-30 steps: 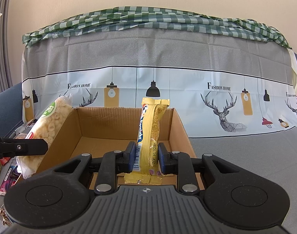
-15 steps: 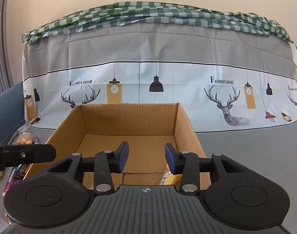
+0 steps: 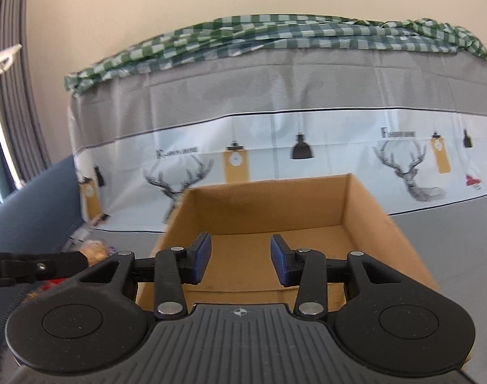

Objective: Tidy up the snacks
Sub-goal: 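Move both open tools back over the snack pile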

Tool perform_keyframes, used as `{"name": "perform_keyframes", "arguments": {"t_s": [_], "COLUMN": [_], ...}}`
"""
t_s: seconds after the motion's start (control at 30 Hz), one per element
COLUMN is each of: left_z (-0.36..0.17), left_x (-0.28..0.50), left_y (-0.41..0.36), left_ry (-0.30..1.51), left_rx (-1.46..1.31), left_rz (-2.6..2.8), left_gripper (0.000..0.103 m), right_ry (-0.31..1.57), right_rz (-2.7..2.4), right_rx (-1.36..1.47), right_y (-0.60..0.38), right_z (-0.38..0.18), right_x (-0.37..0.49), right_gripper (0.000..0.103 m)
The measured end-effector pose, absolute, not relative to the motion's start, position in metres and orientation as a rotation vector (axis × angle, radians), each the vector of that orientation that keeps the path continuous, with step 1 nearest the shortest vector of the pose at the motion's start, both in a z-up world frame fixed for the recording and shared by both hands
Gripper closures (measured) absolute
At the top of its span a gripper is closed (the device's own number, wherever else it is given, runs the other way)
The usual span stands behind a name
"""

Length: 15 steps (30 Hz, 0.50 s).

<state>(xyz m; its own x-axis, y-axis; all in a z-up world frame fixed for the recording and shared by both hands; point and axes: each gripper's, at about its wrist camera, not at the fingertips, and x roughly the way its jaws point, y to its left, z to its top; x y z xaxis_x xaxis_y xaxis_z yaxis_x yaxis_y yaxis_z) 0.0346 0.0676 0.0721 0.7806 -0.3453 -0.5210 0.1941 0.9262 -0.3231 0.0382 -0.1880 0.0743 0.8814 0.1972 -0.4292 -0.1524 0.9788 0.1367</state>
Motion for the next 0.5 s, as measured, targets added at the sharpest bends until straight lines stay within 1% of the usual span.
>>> {"name": "perform_keyframes", "arguments": {"t_s": [0.07,0.13,0.27,0.4,0.43,0.5], "left_z": [0.071,0.063,0.041,0.026,0.024,0.020], "left_x": [0.036,0.034,0.033,0.036,0.037,0.041], "left_y": [0.096,0.130,0.202,0.224,0.223,0.219], "left_ry": [0.627,0.637,0.704,0.806,0.823,0.853], "left_rx": [-0.210,-0.229,-0.481,-0.518,-0.512,-0.486], "left_rz": [-0.234,-0.162,0.010,0.117,0.130,0.164], "left_gripper": [0.060,0.060,0.060,0.060,0.059,0.051], "right_ry": [0.456,0.451,0.457,0.471,0.475,0.485], "right_rz": [0.223,0.268,0.355,0.443,0.469,0.513], "right_rx": [0.132,0.148,0.112,0.041,0.032,0.004], "right_y": [-0.173,-0.156,-0.114,-0.073,-0.064,-0.049], "right_z": [0.075,0.074,0.065,0.059,0.057,0.051], "right_x": [0.032,0.026,0.016,0.005,0.003,-0.001], "right_gripper": [0.060,0.060,0.060,0.060,0.060,0.060]}}
